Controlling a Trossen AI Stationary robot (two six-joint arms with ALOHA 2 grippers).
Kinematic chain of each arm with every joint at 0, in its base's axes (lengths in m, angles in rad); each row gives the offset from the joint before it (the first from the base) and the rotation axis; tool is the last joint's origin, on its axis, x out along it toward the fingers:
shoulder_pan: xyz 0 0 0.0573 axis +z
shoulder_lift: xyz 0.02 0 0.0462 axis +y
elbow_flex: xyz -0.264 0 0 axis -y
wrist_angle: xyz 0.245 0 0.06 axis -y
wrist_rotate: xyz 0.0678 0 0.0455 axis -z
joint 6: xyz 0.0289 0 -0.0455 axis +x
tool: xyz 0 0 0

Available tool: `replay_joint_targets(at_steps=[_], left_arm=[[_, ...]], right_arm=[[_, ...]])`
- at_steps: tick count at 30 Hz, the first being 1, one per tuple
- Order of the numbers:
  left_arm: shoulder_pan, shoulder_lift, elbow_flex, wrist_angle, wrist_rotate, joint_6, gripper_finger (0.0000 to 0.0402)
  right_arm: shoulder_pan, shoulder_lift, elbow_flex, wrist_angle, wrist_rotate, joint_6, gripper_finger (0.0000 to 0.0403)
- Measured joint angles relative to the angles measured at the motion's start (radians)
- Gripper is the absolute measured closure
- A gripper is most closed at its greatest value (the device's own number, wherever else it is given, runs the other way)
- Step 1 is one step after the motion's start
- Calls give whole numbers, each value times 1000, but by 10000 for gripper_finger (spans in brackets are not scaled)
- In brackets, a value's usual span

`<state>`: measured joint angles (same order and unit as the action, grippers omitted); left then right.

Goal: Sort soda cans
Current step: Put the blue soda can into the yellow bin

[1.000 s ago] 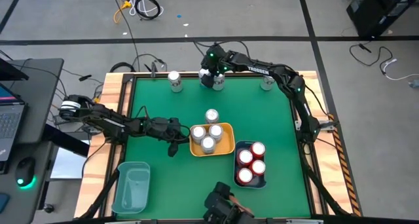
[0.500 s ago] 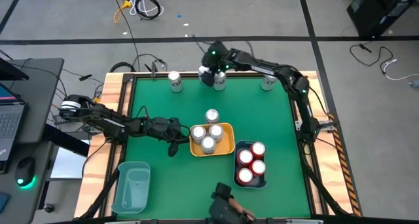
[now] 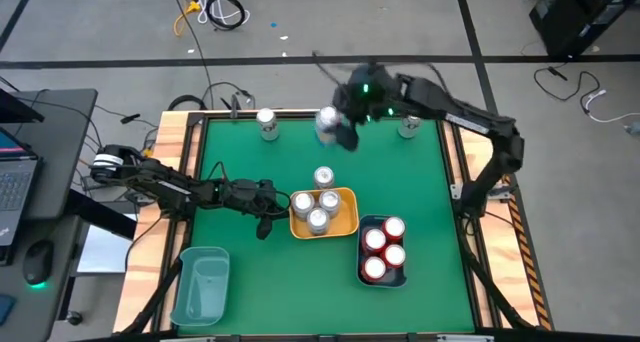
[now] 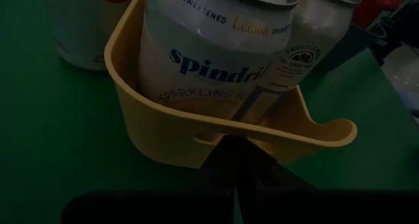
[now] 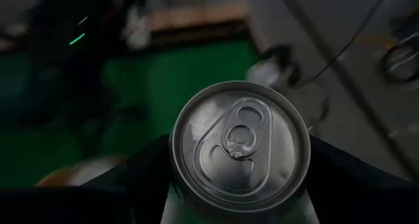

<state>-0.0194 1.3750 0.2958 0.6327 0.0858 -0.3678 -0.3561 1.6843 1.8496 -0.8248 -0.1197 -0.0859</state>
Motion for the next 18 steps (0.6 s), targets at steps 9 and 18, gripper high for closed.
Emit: replay_joint_targets(at_steps=[9, 18], left_arm=[[0, 0, 0, 1, -3, 17, 396], [0, 0, 0, 1, -3, 17, 396]], right_arm=[[301, -47, -23, -215, 77, 180, 121], [500, -44, -237, -115, 135, 372, 121]])
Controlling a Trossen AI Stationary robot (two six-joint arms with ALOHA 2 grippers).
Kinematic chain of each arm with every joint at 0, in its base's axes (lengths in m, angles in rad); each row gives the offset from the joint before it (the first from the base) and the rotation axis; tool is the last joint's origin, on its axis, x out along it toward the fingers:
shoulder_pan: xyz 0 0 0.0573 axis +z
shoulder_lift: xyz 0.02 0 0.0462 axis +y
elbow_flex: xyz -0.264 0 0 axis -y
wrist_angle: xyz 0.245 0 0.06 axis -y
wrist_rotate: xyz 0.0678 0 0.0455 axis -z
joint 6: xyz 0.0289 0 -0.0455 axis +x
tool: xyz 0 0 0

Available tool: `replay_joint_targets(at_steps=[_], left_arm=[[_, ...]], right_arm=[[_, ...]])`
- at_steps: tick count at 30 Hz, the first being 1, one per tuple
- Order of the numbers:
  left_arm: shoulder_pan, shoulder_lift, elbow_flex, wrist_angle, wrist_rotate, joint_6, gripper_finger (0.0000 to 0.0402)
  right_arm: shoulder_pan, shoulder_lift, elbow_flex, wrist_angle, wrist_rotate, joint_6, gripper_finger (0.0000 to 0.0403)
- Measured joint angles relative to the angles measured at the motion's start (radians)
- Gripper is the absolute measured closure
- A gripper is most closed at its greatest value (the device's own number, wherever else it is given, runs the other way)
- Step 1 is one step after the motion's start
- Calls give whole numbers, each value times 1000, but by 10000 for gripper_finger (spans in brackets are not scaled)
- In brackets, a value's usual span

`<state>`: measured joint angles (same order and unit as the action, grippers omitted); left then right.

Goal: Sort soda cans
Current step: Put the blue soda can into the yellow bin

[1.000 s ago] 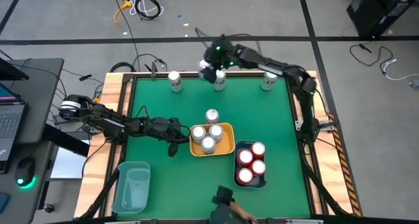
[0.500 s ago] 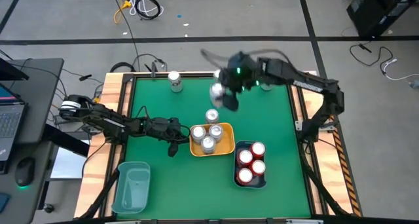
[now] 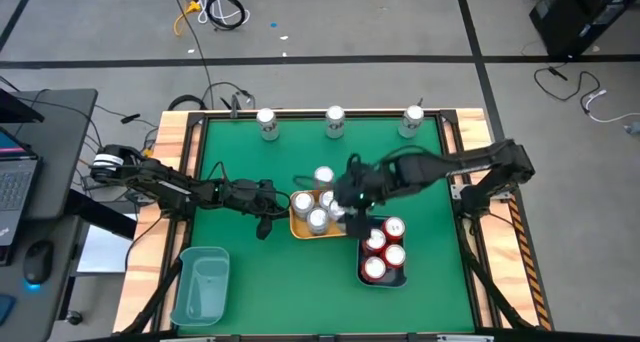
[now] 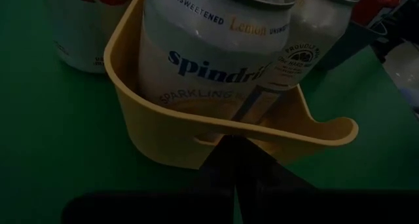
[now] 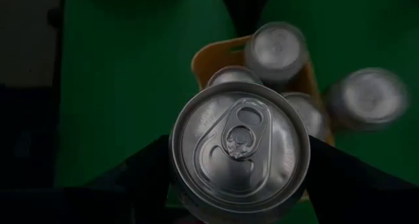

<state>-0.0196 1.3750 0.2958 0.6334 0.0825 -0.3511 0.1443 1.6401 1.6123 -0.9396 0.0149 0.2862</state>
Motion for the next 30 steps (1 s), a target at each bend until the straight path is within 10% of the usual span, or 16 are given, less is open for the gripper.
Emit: replay_joint_targets(at_steps=[30], left_arm=[[0, 0, 0, -1, 6, -24, 396]], right_arm=[[39, -3, -514, 519, 204, 40, 74]])
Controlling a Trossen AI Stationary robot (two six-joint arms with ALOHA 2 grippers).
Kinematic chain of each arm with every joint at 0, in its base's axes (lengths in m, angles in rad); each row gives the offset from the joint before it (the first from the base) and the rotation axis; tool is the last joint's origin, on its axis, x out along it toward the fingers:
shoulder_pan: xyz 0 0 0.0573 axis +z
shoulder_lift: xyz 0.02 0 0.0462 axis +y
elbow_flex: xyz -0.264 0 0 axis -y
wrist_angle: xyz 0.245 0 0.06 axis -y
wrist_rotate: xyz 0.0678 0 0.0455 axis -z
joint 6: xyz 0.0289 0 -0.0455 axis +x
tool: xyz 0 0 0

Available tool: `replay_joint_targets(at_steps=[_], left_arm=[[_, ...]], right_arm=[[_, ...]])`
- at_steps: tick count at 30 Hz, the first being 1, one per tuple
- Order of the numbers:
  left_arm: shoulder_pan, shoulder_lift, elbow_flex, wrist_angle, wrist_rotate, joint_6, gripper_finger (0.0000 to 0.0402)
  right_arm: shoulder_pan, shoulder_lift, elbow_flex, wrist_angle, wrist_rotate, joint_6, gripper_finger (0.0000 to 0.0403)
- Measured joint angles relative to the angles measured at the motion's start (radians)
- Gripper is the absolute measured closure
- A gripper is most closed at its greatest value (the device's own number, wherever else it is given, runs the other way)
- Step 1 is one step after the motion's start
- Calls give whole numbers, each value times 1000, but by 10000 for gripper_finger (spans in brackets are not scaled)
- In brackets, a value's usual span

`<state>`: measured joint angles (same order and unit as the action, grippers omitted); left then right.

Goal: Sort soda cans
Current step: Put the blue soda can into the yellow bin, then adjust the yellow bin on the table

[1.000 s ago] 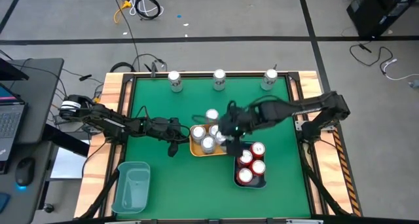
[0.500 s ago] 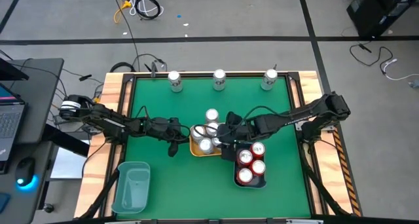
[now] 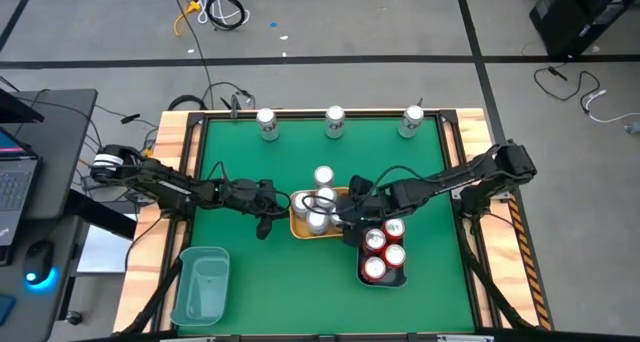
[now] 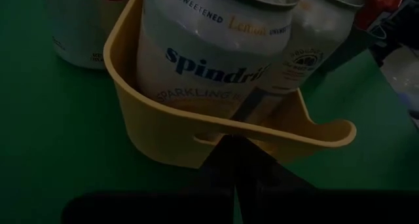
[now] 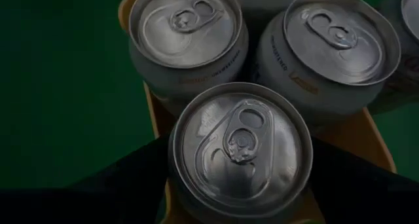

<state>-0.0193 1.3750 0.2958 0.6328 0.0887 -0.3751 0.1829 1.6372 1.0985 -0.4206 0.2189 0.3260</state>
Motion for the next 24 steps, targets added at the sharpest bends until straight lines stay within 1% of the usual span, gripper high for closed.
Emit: replay_joint_targets(at_steps=[2, 4, 6, 9, 14, 18, 21, 24], left_arm=[[0, 0, 1, 0, 1, -3, 396], [0, 0, 2, 0, 1, -8, 396], [0, 0, 2, 0, 2, -10, 396], [0, 0, 2, 2, 2, -18, 396], [0, -1, 2, 3, 14, -22, 396], [1, -11, 2, 0, 38, -50, 396], [10, -27, 4, -9, 97, -80, 396], [13, -43, 5, -29, 171, -100, 396]], right_arm=[[-1, 4, 16, -52, -11, -16, 50], [-1, 6, 43, -97, -14, -30, 34], [-1, 5, 80, -151, -14, -44, 27], [-2, 5, 141, -229, -14, -76, 26], [-9, 5, 266, -361, 4, -151, 37], [-42, 4, 371, -479, 31, -185, 50], [-82, 4, 442, -580, 57, -190, 68], [-126, 3, 482, -690, 53, -187, 105]])
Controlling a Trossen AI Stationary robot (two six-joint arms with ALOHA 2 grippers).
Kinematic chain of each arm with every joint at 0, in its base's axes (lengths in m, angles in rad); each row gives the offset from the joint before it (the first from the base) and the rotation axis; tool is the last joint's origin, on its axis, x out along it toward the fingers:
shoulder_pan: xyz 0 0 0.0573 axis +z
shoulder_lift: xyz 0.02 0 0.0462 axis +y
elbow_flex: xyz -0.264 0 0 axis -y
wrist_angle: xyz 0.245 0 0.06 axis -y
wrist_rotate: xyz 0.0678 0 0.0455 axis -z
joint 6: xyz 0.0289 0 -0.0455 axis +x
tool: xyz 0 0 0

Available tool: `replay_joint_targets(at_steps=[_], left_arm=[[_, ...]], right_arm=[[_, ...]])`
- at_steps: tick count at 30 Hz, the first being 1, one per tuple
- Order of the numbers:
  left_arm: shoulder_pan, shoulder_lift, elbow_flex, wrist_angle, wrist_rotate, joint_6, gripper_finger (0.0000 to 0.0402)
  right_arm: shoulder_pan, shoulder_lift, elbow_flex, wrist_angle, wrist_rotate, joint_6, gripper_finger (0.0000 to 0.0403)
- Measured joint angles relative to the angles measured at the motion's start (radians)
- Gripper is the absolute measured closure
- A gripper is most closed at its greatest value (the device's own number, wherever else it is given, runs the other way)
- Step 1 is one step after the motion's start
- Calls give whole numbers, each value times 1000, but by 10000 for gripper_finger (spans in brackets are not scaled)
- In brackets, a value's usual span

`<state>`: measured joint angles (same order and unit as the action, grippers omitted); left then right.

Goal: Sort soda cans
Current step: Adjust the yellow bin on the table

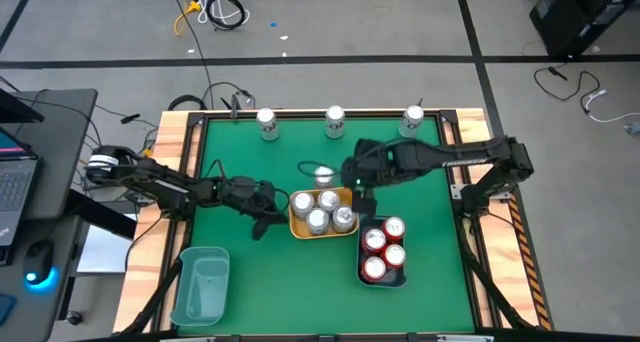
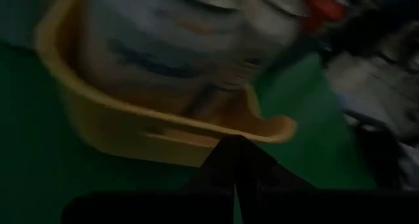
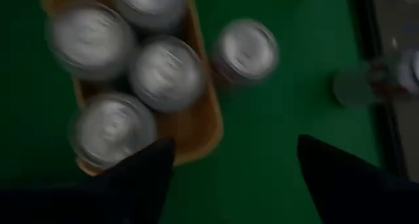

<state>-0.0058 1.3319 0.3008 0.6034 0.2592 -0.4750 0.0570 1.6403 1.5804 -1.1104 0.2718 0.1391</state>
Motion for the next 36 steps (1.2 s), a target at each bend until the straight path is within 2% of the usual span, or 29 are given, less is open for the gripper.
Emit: replay_joint_targets(at_steps=[2, 5, 9, 11, 15, 19, 22, 27, 33, 36], left_arm=[[0, -19, 1, -13, 43, 9, 396], [31, -53, 19, -57, 85, 22, 396], [130, -110, 72, -195, 96, 53, 396], [190, -137, 93, -315, 111, 93, 396], [303, -161, 139, -465, 174, 205, 396], [410, -159, 149, -479, 211, 285, 396], [464, -112, 147, -480, 257, 312, 396], [469, 3, 166, -417, 298, 396, 397], [460, 159, 259, -325, 306, 494, 397], [448, 236, 308, -337, 367, 506, 397]], right_arm=[[-24, 0, 2, -38, -15, -7, 144], [-50, 0, -23, -46, -75, -42, 225], [-74, 1, -65, -20, -92, -61, 348], [-88, -1, -86, -16, -92, -47, 388], [-100, -35, -131, 15, -101, 4, 386], [-92, -99, -192, 89, -122, 20, 400], [-91, -154, -245, 147, -124, 51, 398], [-100, -232, -344, 254, -112, 74, 401], [-106, -290, -424, 337, -111, 101, 402], [-102, -306, -449, 340, -112, 124, 402]])
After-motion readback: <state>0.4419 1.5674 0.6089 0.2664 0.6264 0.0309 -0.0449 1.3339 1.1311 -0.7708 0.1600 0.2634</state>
